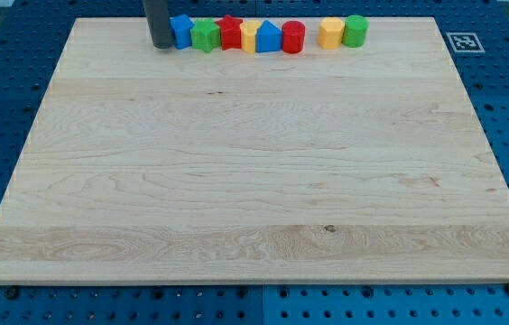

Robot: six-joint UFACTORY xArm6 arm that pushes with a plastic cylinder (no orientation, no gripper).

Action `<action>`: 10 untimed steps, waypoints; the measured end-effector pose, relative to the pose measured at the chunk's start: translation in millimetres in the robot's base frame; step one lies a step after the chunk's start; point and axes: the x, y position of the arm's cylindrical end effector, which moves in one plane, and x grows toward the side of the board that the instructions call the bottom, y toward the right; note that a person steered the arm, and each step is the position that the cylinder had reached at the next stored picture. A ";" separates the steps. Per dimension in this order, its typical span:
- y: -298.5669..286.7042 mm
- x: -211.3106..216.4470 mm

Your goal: Move the green circle to the top right of the board

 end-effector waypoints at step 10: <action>278.0 -61.1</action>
